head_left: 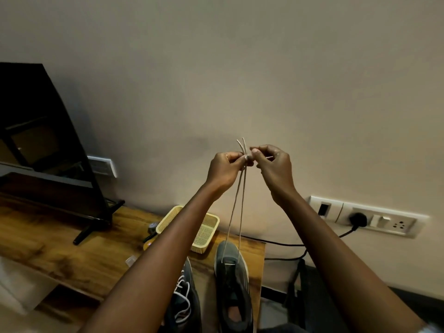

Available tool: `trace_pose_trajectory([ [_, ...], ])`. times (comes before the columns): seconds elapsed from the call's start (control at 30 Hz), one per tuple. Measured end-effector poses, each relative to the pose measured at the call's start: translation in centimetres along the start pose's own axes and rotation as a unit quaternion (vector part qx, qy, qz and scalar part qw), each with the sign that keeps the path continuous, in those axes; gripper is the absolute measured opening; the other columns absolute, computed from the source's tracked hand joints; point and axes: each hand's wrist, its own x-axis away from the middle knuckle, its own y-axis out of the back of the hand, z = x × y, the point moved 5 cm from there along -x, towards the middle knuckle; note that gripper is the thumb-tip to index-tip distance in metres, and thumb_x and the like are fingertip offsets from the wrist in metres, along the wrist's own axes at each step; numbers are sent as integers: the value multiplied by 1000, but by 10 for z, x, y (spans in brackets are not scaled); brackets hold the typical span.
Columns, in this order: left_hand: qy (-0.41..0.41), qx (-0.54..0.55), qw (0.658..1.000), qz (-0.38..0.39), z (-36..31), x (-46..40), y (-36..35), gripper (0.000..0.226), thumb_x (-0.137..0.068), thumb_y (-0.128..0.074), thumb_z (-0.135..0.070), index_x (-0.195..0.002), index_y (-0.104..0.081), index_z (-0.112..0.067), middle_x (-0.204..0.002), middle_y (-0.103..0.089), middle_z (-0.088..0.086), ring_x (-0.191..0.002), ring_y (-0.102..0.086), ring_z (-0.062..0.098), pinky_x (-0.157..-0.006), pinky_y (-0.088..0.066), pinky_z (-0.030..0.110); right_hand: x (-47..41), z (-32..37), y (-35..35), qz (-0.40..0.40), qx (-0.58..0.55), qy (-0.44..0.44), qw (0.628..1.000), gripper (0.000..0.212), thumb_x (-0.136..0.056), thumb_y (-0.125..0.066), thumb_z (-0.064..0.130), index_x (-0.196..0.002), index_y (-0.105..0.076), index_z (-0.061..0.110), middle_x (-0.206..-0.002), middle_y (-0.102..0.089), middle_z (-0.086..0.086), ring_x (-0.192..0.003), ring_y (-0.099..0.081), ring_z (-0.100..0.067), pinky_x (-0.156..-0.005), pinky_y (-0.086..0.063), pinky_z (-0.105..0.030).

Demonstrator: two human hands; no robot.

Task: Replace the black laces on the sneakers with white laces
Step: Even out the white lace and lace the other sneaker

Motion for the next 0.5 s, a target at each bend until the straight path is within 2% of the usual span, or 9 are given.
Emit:
trace_pose_trajectory([
  [0.1,-4,5,1000,1,0,-4,4,17,-94,-59,-21,-99,-74,-13,-92,-74,0,-94,-68,12,-87,-54,29,19,-40,3,-86,33,-40,995,12,-95,-54,15,-91,-64,12,-87,-64,-7,-79,-59,-18,-72,-50,-35],
  [0.17,-5,-3,1000,2,0,-9,7,16,-93,-60,-20,-94,-74,-15,-90,-74,-1,-93,-68,11,-89,-54,32,50,-80,-7,-76,88,-62,991,10,-94,-54,14,-87,-61,17,-86,-62,-4,-80,-58,-16,-73,-50,-35],
  [0.27,-12,-25,1000,12,1,-16,10,15,-93,-60,-18,-91,-75,-16,-87,-74,-3,-91,-69,10,-89,-54,33,102,-142,-35,80,226,-57,969,9,-94,-54,16,-98,-61,20,-99,-59,1,-92,-56,-14,-79,-48,-26],
  [0.33,-18,-44,999,24,1,-20,11,15,-93,-60,-18,-95,-74,-15,-86,-74,-4,-90,-69,8,-88,-54,31,134,-182,-54,221,327,-62,917,26,-96,-50,25,-121,-56,20,-123,-53,-1,-112,-50,-16,-91,-44,-25],
  [0.43,-36,-82,995,48,-3,-27,13,16,-93,-60,-19,-99,-74,-12,-84,-72,-8,-87,-67,6,-87,-54,28,169,-225,-69,362,412,-132,826,49,-99,-40,40,-145,-34,24,-155,-23,-5,-137,-30,-25,-110,-33,-40],
  [0.5,-48,-97,992,63,-6,-30,13,17,-93,-60,-18,-101,-73,-11,-84,-71,-10,-86,-66,3,-85,-54,25,184,-236,-75,405,415,-172,796,51,-102,-28,44,-150,-26,25,-161,-10,-2,-145,-15,-27,-116,-22,-45],
])
